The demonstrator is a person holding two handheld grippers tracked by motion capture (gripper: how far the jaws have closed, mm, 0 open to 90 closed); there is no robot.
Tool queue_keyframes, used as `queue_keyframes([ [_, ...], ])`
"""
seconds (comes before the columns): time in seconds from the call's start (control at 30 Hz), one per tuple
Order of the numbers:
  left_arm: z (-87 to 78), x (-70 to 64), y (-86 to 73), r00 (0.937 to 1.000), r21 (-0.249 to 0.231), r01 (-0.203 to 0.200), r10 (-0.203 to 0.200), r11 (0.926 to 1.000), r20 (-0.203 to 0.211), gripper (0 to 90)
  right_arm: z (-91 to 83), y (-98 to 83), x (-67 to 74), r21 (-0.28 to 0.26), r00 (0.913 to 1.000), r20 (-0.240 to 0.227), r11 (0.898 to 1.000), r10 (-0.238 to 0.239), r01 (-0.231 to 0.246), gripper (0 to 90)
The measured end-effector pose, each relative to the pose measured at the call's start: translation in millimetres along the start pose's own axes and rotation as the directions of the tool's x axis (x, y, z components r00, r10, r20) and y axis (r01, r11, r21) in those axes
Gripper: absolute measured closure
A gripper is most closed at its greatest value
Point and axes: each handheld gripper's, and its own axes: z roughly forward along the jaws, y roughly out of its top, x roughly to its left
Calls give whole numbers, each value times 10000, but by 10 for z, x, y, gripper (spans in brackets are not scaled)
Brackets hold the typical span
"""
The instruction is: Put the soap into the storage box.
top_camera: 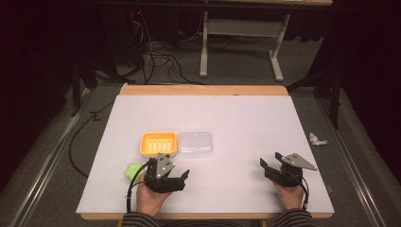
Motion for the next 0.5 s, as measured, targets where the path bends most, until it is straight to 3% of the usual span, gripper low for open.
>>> queue_keyframes([
  [0.1,-93,86,69,9994,-346,38,-50,9994,-337,153,1,0,1,-27,10000,7,10000,-66,66,328],
  [0.33,-190,217,138,9971,-560,341,-378,9978,-665,145,-1,-1,2,-37,10000,23,10000,-5,5,328],
  [0.5,-260,348,176,9918,-699,594,-668,9958,-1088,144,-4,-2,0,-73,10000,2,9999,-78,78,328],
])
